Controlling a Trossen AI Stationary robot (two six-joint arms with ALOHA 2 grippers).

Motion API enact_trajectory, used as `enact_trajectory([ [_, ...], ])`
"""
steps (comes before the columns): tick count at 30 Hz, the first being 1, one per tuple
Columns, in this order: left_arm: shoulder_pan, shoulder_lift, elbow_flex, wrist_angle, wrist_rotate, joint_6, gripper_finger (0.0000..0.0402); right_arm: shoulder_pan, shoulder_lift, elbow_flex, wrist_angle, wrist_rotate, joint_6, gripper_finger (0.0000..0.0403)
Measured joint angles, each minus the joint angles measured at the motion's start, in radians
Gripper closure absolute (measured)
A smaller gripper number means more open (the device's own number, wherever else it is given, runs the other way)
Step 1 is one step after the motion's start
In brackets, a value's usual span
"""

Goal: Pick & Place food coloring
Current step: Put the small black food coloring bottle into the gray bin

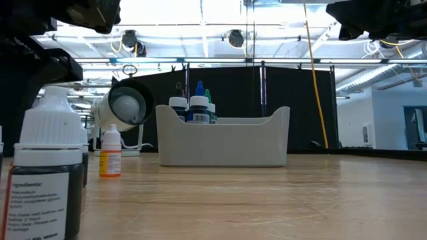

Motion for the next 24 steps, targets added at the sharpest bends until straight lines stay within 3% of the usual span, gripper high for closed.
enact_trajectory([
  [24,-0.02,0.0,0.0,0.018,-0.048,0.065,0.0227,0.0,0.0,0.0,0.0,0.0,-0.003,0.0403],
])
